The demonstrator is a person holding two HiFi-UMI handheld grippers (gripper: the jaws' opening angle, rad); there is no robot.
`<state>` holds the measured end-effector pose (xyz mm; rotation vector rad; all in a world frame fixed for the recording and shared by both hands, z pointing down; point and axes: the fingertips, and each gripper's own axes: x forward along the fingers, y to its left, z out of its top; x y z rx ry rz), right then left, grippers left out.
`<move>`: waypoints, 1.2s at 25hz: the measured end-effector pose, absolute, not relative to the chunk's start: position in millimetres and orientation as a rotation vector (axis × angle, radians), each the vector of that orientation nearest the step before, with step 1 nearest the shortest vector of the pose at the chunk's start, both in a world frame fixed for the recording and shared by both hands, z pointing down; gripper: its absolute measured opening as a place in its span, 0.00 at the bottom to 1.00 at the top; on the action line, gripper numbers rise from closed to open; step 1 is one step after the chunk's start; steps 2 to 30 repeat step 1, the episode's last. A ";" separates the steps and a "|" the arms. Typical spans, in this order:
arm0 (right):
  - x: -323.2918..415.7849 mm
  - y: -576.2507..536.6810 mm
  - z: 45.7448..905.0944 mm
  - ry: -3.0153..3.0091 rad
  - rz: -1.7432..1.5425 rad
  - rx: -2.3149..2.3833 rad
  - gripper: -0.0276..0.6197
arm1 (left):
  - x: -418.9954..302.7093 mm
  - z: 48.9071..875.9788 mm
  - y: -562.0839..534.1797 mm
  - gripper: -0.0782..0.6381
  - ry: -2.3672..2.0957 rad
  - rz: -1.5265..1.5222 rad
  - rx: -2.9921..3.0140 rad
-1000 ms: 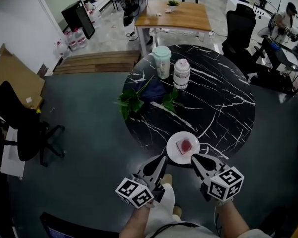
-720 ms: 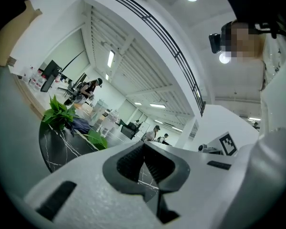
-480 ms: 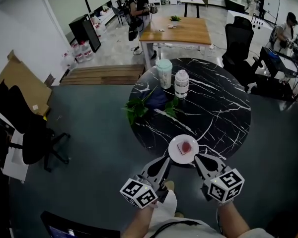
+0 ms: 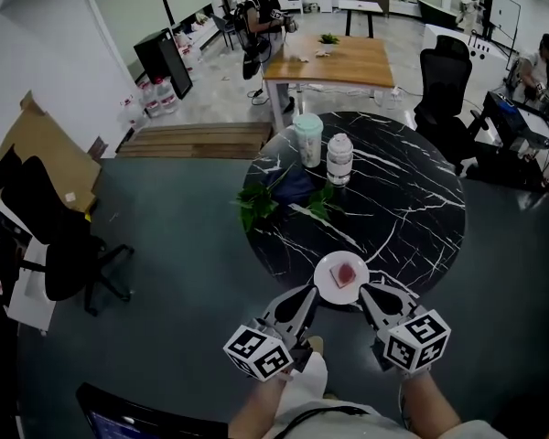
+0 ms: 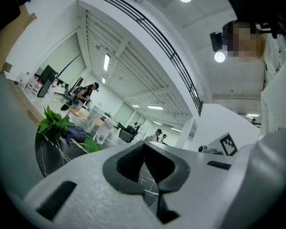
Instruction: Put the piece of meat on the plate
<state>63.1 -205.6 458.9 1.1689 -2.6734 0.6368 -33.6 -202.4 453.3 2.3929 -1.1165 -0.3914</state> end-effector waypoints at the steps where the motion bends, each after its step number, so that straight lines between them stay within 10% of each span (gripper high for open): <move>1: 63.2 -205.2 459.0 -2.672 0.637 1.169 0.06 | -34.0 454.2 -201.4 0.12 -1.115 -0.390 2.394; 30: 63.2 -205.2 459.0 -2.672 0.637 1.169 0.06 | -34.0 454.2 -201.4 0.12 -1.115 -0.390 2.394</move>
